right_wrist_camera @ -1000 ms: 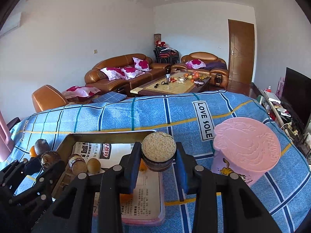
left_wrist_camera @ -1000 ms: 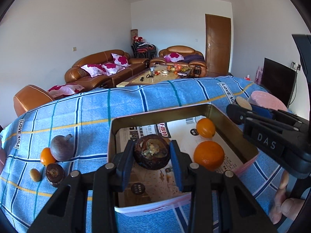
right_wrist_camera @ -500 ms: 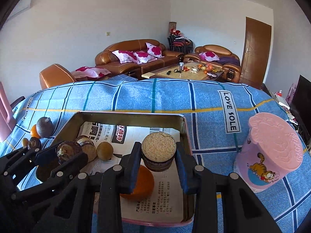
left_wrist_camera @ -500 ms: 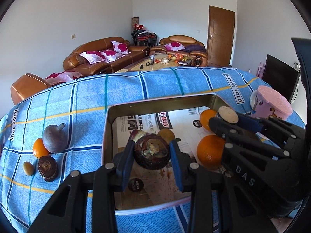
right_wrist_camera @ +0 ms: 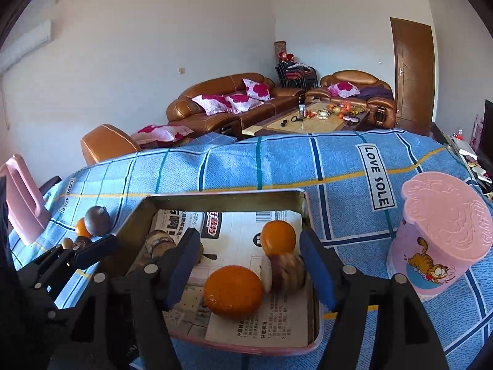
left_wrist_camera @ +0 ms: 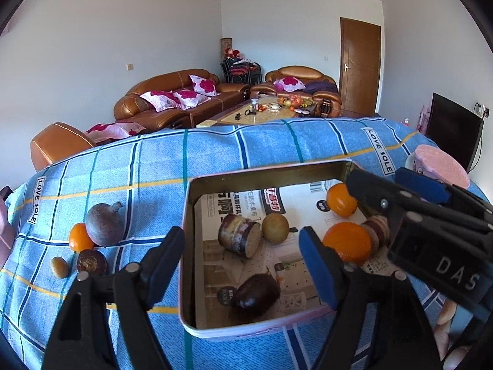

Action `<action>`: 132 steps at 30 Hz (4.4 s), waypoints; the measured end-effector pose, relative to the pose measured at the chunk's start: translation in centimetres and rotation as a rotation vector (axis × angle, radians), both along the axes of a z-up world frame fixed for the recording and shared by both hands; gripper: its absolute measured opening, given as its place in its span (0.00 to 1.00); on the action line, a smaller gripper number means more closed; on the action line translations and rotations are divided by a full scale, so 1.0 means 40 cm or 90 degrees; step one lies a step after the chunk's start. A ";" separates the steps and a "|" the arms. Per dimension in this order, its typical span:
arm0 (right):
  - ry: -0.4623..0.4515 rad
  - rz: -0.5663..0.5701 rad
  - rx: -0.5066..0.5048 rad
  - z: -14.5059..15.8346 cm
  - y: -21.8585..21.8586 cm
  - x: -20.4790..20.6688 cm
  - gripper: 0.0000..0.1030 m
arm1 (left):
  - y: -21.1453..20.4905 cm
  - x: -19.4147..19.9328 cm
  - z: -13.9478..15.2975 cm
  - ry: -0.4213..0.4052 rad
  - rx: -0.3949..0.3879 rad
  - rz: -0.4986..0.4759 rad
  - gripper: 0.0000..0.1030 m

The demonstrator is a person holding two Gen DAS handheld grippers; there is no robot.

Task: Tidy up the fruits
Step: 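Move both tools back toward the remaining fruits on the cloth, then grasp another dark brown fruit with the right tool while the left tool grasps a kiwi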

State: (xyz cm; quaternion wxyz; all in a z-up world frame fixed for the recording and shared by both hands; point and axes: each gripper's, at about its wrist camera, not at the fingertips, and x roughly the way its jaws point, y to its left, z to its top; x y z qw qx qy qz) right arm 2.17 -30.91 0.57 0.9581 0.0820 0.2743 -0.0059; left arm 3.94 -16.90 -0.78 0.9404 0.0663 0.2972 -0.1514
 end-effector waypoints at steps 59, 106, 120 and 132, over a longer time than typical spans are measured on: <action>-0.015 -0.127 -0.049 -0.003 0.209 -0.101 0.82 | 0.304 -0.040 0.030 -0.095 -0.014 0.124 0.99; 0.206 0.139 -0.020 -0.125 0.640 0.212 0.58 | 0.744 0.147 -0.044 0.066 -0.008 0.283 0.98; 0.161 0.162 -0.008 -0.096 0.600 0.112 0.39 | 0.708 0.133 -0.028 0.051 -0.041 0.170 0.71; 0.067 0.129 -0.038 -0.037 0.541 0.019 0.39 | 0.536 0.163 -0.070 0.130 0.008 0.029 0.56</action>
